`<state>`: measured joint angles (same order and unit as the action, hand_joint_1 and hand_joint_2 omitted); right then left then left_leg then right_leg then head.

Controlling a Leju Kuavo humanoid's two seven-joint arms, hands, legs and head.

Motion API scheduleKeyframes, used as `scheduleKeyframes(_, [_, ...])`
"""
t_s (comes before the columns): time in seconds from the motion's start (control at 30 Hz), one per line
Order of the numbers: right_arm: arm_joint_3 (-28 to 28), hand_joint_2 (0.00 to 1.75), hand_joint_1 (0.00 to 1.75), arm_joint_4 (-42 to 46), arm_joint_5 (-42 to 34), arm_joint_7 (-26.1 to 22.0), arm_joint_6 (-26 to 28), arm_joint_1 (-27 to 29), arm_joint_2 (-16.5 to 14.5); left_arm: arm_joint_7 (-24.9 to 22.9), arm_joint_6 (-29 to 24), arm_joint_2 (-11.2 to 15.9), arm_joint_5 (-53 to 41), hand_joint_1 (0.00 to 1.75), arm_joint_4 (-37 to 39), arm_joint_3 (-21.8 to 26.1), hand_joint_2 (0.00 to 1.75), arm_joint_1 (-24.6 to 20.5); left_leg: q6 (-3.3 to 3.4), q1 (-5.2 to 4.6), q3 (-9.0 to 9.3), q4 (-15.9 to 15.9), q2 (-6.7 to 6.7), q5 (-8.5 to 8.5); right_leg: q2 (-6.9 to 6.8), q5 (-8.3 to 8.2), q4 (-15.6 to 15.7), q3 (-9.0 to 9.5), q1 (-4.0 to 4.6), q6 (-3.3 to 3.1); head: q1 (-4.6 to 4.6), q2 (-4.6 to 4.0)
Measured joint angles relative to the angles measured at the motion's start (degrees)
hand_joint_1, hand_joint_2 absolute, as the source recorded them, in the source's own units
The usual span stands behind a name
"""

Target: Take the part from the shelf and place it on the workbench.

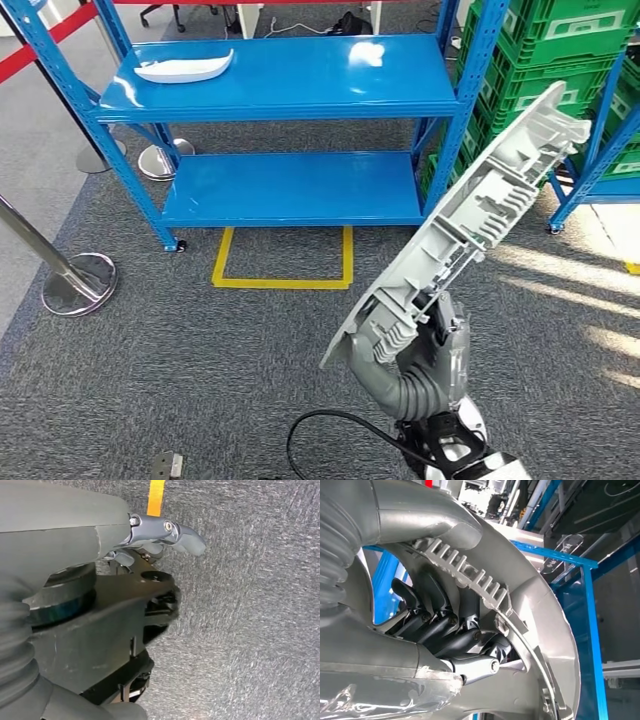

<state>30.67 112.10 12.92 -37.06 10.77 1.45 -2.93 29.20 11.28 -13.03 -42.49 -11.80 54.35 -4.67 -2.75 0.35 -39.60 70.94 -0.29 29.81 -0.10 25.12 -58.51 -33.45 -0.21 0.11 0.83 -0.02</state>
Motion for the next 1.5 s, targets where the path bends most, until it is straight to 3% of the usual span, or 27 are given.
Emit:
scheduleKeyframes(0.1, [-0.1, 1.75, 1.75, 0.0, 1.1, 0.1, 0.8, 0.0, 0.0, 0.0, 0.0, 0.0, 0.0, 0.0, 0.0, 0.0, 1.75, -0.5, 0.79, -0.48, 6.07, -11.4, 3.16, -4.6, -0.85, 0.03, -0.2, 0.05, 0.43, 0.43, -0.14, 0.0])
scheduleKeyframes(0.17, [-0.1, 1.75, 1.75, 0.1, 1.5, 0.2, 1.1, 0.0, 0.0, 0.0, 0.0, 0.0, -0.1, 0.0, 0.0, 0.0, 1.75, -0.8, 1.35, -0.82, 6.98, -14.0, 3.99, -4.87, -1.9, 0.1, -0.3, -0.06, 0.77, 0.91, -0.18, 0.0])
scheduleKeyframes(0.23, [-0.2, 1.75, 1.75, 0.3, 1.6, 0.2, 1.3, 0.0, -0.1, 0.0, 0.0, -0.1, -0.1, 0.0, 0.0, 0.0, 1.75, -0.6, 2.07, -0.72, 6.66, -14.3, 2.69, -5.18, -2.79, 0.35, -0.4, -0.1, 0.7, 1.45, -0.14, 0.0])
scheduleKeyframes(0.3, [-0.2, 1.75, 1.75, 0.4, 1.7, 0.2, 1.3, -0.1, -0.1, 0.0, 0.0, -0.1, -0.1, 0.0, 0.0, 0.0, 1.75, -0.5, 2.68, -0.46, 6.54, -14.4, 1.61, -5.57, -2.07, 2.1, -2.7, -0.97, 0.54, 2.14, 0.02, 0.0])
scheduleKeyframes(0.4, [-0.1, 1.75, 1.75, 0.4, 1.7, 0.2, 1.4, -0.1, -0.1, 0.0, 0.0, -0.1, -0.1, 0.0, 0.0, 0.0, 1.75, -0.4, 3.07, -0.31, 6.29, -14.4, -0.05, -5.83, -0.33, 7.68, -13.6, -5.67, 0.3, 2.75, 0.32, 0.0])
scheduleKeyframes(0.43, [-0.1, 1.75, 1.75, 0.4, 1.8, 0.2, 1.4, -0.1, -0.1, 0.0, 0.0, -0.1, -0.1, 0.0, 0.0, 0.0, 1.75, -0.4, 3.07, -0.3, 6.25, -14.4, -0.63, -5.88, -0.23, 8.4, -16.1, -6.79, 0.25, 2.82, 0.33, 0.0])
scheduleKeyframes(0.47, [-0.1, 1.75, 1.75, 0.4, 1.9, 0.2, 1.5, 0.0, -0.1, 0.0, 0.0, -0.1, -0.1, 0.0, 0.0, 0.0, 1.75, -0.3, 3.02, -0.27, 6.24, -14.4, -1.27, -5.93, -0.17, 7.95, -16.5, -6.9, 0.18, 2.85, 0.32, 0.0])
scheduleKeyframes(0.53, [-0.1, 1.75, 1.75, 0.4, 2.0, 0.1, 1.7, 0.0, -0.1, 0.0, 0.0, -0.2, -0.1, 0.0, 0.0, 0.1, 1.75, -0.3, 2.77, -0.1, 6.26, -14.2, -2.71, -6.02, 0.57, 4.35, -10.7, -3.94, -0.13, 2.92, 0.32, 0.0])
scheduleKeyframes(0.6, [-0.1, 1.75, 1.75, 0.4, 2.1, 0.1, 2.0, 0.0, -0.1, 0.0, 0.0, -0.1, -0.1, 0.0, 0.0, 0.1, 1.75, -0.4, 2.23, 0.04, 5.98, -13.9, -4.06, -6.1, 3.49, 1.82, -3.4, -0.18, -0.69, 3.06, 0.35, 0.0])
scheduleKeyframes(0.67, [0.0, 1.75, 1.75, 0.5, 2.2, 0.0, 2.2, 0.0, -0.1, 0.0, 0.0, -0.1, -0.1, 0.0, 0.0, 0.1, 1.75, -0.4, 1.44, 0.16, 5.29, -13.8, -5.11, -6.45, 5.41, 1.61, -1.0, 0.88, -0.88, 2.8, 0.34, 0.01])
scheduleKeyframes(0.73, [0.1, 1.75, 1.75, 0.5, 2.2, 0.0, 2.4, -0.1, -0.1, 0.0, 0.0, -0.1, -0.1, 0.0, 0.0, 0.1, 1.75, -0.3, 0.67, 0.41, 4.71, -13.9, -5.87, -6.85, 4.52, 1.28, -1.0, 0.6, -0.73, 2.04, 0.3, 0.01])
scheduleKeyframes(0.8, [0.1, 1.75, 1.75, 0.5, 2.2, -0.1, 2.4, -0.2, -0.1, 0.0, 0.0, -0.1, -0.1, 0.0, 0.0, 0.1, 1.75, -0.3, 0.14, 0.31, 3.66, -12.2, -4.19, -5.63, 3.11, 0.99, -0.8, 0.59, -0.75, 1.16, 0.01, 0.01])
scheduleKeyframes(0.87, [0.1, 1.75, 1.75, 0.5, 2.2, -0.1, 2.5, -0.2, -0.1, 0.0, 0.0, -0.1, -0.1, 0.0, 0.0, 0.1, 1.75, -0.5, -0.2, 0.11, 0.66, -5.9, -1.41, -2.16, 1.5, 0.88, -0.6, 0.55, -0.66, 0.58, -0.34, 0.0])
scheduleKeyframes(0.93, [0.2, 1.75, 1.75, 0.6, 2.2, -0.1, 2.5, -0.1, -0.1, 0.0, 0.1, -0.1, -0.1, 0.0, 0.0, 0.1, 1.75, -0.5, -0.36, 0.14, -2.72, 1.3, -0.5, 0.71, -0.14, 0.87, -0.6, 0.44, -0.47, 0.42, -0.39, 0.0])
scheduleKeyframes(0.97, [0.2, 1.75, 1.75, 0.6, 2.1, -0.1, 2.5, -0.1, -0.1, 0.0, 0.1, -0.1, -0.1, 0.0, 0.0, 0.1, 1.75, -0.4, -0.34, 0.14, -3.29, 2.8, -0.39, 0.78, -0.94, 0.88, -0.6, 0.41, -0.39, 0.39, -0.42, 0.0])
scheduleKeyframes(1.0, [0.3, 1.75, 1.75, 0.6, 2.1, -0.1, 2.5, -0.1, -0.1, 0.0, 0.1, -0.1, -0.1, 0.0, 0.0, 0.1, 1.75, -0.4, -0.23, 0.11, -2.63, 1.8, -0.26, -0.22, -1.71, 0.88, -0.6, 0.42, -0.32, 0.39, -0.41, 0.0])
scheduleKeyframes(1.03, [0.4, 1.75, 1.75, 0.6, 2.1, -0.1, 2.5, -0.2, -0.1, 0.0, 0.1, -0.1, -0.1, 0.0, 0.0, 0.1, 1.75, -0.4, -0.04, 0.05, -0.85, -1.2, 0.16, -1.94, -2.44, 0.9, -0.6, 0.46, -0.26, 0.41, -0.4, 0.0])
scheduleKeyframes(1.1, [0.6, 1.75, 1.75, 0.7, 2.1, -0.1, 2.4, -0.2, -0.1, 0.0, 0.1, -0.1, -0.1, 0.0, 0.0, 0.1, 1.75, -0.5, 0.48, -0.38, 3.71, -9.2, 2.91, -4.82, -3.67, 1.03, -0.7, 0.54, 0.05, 0.62, -0.48, 0.0])
scheduleKeyframes(1.17, [0.8, 1.75, 1.75, 0.8, 2.0, -0.1, 2.3, -0.3, -0.1, 0.0, 0.1, -0.2, -0.1, 0.0, 0.0, 0.1, 1.75, -0.6, 1.11, -0.8, 5.72, -13.3, 4.81, -5.55, -4.78, 1.17, -0.8, 0.6, 0.48, 1.04, -0.48, 0.01])
scheduleKeyframes(1.23, [1.0, 1.75, 1.75, 0.9, 1.9, -0.1, 2.1, -0.3, -0.1, 0.0, 0.1, -0.3, -0.1, 0.0, 0.0, 0.1, 1.75, -0.6, 1.8, -0.82, 5.5, -13.7, 3.71, -5.66, -5.99, 1.28, -0.6, 0.74, 0.62, 1.56, -0.4, 0.01])
scheduleKeyframes(1.27, [1.1, 1.75, 1.75, 0.9, 1.9, -0.1, 2.0, -0.3, -0.1, 0.0, 0.0, -0.3, -0.1, 0.0, 0.0, 0.2, 1.75, -0.5, 2.14, -0.7, 5.46, -13.8, 3.01, -5.81, -5.73, 1.63, -0.8, 0.72, 0.55, 1.89, -0.34, 0.0])
scheduleKeyframes(1.33, [1.1, 1.75, 1.75, 1.0, 1.8, -0.1, 2.0, -0.3, -0.1, 0.0, 0.0, -0.4, -0.1, 0.0, 0.0, 0.2, 1.75, -0.5, 2.79, -0.38, 5.45, -14.1, 1.63, -6.18, -3.27, 3.95, -4.1, -0.48, 0.32, 2.48, -0.05, 0.01])
scheduleKeyframes(1.37, [1.2, 1.75, 1.75, 1.1, 1.8, -0.1, 2.0, -0.3, -0.1, 0.0, 0.0, -0.4, -0.1, 0.0, 0.0, 0.2, 1.75, -0.5, 2.96, -0.32, 5.36, -14.1, 0.96, -6.27, -1.63, 5.91, -7.6, -1.96, 0.23, 2.65, 0.15, 0.01])
scheduleKeyframes(1.43, [1.2, 1.75, 1.75, 1.1, 1.9, -0.1, 2.0, -0.1, -0.1, 0.0, 0.0, -0.5, -0.1, 0.0, 0.0, 0.3, 1.75, -0.5, 3.15, -0.31, 5.21, -14.0, -0.56, -6.4, -0.21, 9.18, -15.3, -5.47, 0.2, 2.76, 0.32, 0.0])
scheduleKeyframes(1.47, [1.2, 1.75, 1.75, 1.1, 1.9, -0.1, 2.0, 0.0, -0.1, 0.0, 0.0, -0.5, -0.1, 0.0, 0.0, 0.3, 1.75, -0.4, 3.16, -0.29, 5.17, -14.0, -1.35, -6.45, -0.05, 9.43, -17.1, -6.37, 0.19, 2.77, 0.32, 0.01])
scheduleKeyframes(1.5, [1.3, 1.75, 1.75, 1.1, 1.9, -0.1, 2.0, 0.0, -0.1, 0.0, 0.0, -0.5, -0.1, 0.0, 0.0, 0.3, 1.75, -0.4, 3.12, -0.26, 5.18, -14.0, -2.16, -6.51, 0.02, 8.46, -16.5, -6.16, 0.15, 2.75, 0.32, 0.01])
